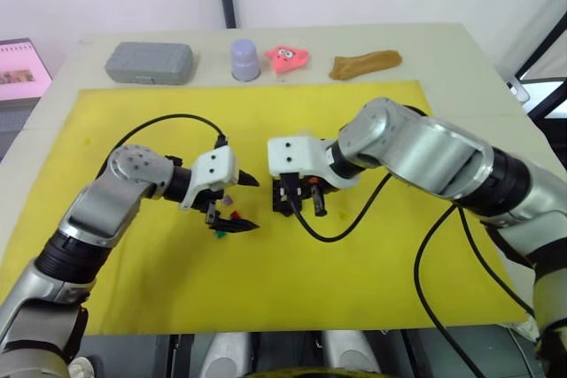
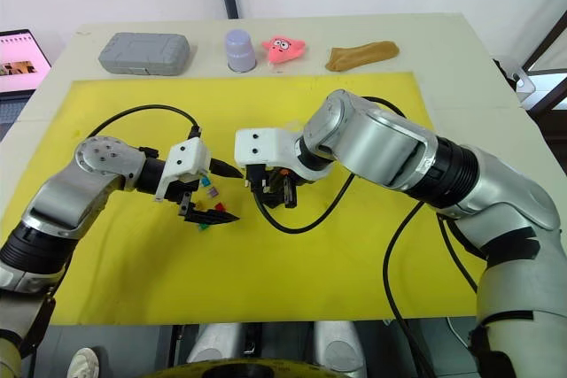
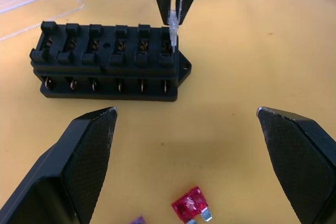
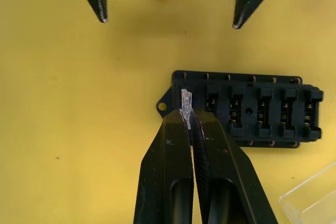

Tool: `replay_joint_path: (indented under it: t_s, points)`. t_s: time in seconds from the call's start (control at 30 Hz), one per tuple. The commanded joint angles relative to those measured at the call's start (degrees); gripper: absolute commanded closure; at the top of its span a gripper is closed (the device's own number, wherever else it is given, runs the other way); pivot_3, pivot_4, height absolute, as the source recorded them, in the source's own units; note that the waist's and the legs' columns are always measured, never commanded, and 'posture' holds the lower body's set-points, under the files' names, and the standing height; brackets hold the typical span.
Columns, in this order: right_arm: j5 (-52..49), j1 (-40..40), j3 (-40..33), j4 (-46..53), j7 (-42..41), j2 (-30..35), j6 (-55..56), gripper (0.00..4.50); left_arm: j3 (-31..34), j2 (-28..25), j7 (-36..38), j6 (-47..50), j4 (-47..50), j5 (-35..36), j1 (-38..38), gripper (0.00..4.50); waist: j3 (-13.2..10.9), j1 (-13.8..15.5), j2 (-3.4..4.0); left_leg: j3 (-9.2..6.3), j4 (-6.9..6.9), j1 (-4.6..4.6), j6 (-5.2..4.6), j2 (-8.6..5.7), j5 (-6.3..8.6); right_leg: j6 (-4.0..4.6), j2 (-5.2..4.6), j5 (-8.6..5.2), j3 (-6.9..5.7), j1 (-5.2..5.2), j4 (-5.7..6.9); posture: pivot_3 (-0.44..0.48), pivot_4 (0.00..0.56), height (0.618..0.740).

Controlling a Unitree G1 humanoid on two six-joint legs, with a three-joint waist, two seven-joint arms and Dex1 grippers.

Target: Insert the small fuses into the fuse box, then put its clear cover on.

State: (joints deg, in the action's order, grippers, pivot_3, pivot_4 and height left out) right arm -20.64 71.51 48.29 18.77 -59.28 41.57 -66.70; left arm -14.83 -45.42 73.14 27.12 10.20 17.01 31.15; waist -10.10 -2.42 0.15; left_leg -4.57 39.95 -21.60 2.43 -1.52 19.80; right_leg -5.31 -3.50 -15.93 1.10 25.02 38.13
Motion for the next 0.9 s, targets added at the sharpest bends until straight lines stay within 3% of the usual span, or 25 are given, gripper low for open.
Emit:
replay_joint_path:
  t_s: [0.03,0.9]
  points:
    - [2.0,1.0,-0.4,0.5,-1.0,-0.6,0.4,4.5,0.1,0.3,-0.5,-0.5,1.5,-0.4,-0.2,0.03,0.0,0.0,0.0,0.0,0.0,0.0,0.0,0.0,0.0,0.0,0.0,0.0,0.0,0.0,0.0,0.0,0.15,0.74]
    - [9.4,-0.9,2.8,0.4,-4.5,-1.2,1.9,4.5,0.5,0.9,-0.9,-0.4,2.3,-1.0,-0.9,0.03,0.0,0.0,0.0,0.0,0.01,0.0,0.04,-0.01,-0.02,0.0,-0.01,0.0,0.0,-0.01,0.0,0.0,0.15,0.74]
